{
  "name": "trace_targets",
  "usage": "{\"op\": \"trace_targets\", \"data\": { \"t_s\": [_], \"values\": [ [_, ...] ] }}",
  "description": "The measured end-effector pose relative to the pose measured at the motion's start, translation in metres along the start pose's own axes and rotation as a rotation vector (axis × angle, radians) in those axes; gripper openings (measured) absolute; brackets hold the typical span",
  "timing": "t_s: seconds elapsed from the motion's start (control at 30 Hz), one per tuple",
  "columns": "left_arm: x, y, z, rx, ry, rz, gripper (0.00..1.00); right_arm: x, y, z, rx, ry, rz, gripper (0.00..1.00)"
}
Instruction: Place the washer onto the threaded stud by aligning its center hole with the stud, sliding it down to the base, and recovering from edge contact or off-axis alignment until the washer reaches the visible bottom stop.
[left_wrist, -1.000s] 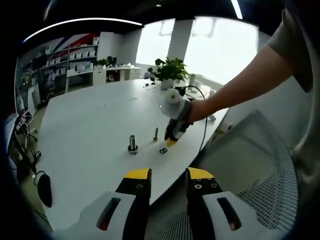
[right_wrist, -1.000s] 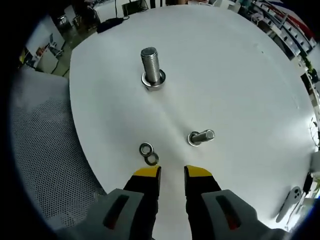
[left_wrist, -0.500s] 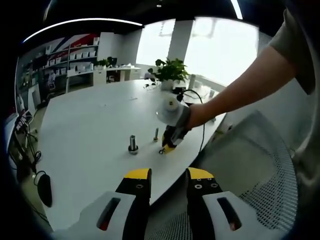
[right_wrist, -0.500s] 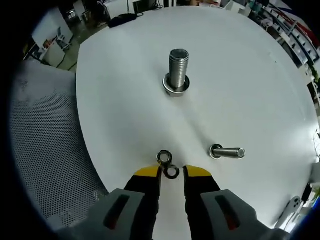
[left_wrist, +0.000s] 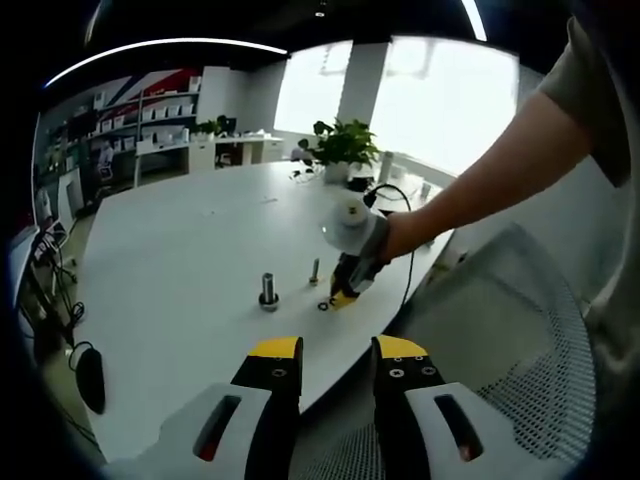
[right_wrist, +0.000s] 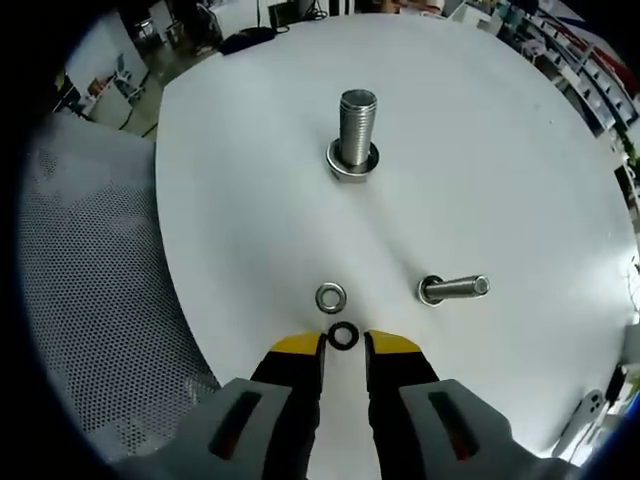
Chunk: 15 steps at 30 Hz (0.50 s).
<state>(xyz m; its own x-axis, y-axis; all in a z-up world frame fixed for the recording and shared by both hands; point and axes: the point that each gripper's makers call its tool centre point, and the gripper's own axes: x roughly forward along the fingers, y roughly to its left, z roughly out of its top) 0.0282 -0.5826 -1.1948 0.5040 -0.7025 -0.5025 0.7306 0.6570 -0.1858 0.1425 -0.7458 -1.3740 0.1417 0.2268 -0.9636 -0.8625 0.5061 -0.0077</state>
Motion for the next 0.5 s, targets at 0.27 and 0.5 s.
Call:
{"op": "trace_targets", "data": {
  "t_s": [0.27, 0.5],
  "values": [
    [0.0000, 0.0004, -0.0003, -0.003, 0.002, 0.002, 0.25, 0.0025, -0.0028, 0.0041, -0.045, 0.056, 0.020, 0.15],
    [0.0001, 0.0007, 0.0000, -0.005, 0.001, 0.003, 0.25, 0.0036, -0.0019, 0.0043, -0.086, 0.123, 0.015, 0.15]
  ]
}}
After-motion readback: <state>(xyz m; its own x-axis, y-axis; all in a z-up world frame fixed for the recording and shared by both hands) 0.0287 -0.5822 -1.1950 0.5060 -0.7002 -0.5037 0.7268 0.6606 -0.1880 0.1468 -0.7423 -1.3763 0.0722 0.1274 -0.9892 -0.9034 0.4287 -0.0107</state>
